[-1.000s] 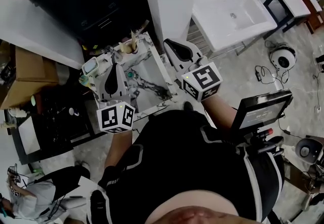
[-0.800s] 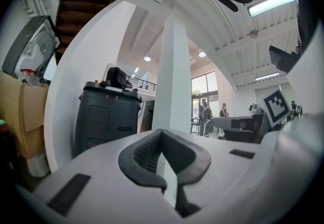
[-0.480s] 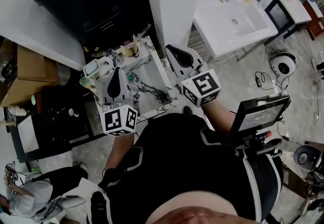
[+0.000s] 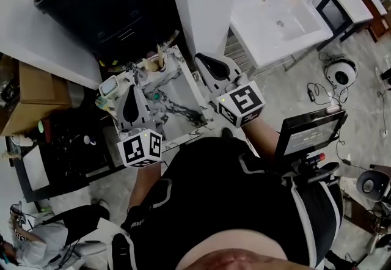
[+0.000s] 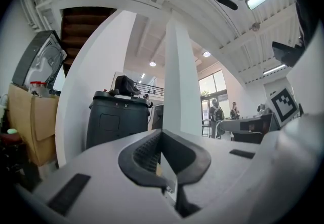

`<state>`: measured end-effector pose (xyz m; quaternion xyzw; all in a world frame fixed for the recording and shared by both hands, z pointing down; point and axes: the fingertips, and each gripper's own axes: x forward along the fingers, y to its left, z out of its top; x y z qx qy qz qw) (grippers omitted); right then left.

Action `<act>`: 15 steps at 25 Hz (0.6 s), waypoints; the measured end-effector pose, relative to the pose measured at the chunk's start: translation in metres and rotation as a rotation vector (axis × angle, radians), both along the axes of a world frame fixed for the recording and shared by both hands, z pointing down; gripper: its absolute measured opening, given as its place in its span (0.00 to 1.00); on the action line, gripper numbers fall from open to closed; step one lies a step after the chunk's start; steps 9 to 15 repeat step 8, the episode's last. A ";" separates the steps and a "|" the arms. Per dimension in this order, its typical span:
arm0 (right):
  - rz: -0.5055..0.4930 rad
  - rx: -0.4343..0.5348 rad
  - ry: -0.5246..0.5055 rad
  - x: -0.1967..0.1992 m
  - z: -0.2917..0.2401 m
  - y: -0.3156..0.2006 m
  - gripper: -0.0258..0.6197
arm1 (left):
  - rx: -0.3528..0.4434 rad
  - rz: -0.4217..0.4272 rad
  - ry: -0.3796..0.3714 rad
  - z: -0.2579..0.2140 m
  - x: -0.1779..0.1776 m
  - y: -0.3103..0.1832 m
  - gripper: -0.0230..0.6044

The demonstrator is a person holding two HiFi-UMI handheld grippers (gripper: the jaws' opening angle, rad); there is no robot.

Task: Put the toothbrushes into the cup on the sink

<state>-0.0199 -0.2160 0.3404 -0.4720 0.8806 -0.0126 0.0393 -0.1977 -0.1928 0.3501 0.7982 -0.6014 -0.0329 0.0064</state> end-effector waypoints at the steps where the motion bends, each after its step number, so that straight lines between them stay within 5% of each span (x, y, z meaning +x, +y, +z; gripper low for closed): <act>1: 0.013 -0.008 0.004 0.002 0.001 -0.002 0.08 | 0.000 0.003 0.000 0.000 0.001 -0.001 0.04; 15: 0.049 -0.023 0.024 0.007 0.004 -0.011 0.08 | -0.027 0.013 0.006 0.009 0.001 -0.007 0.04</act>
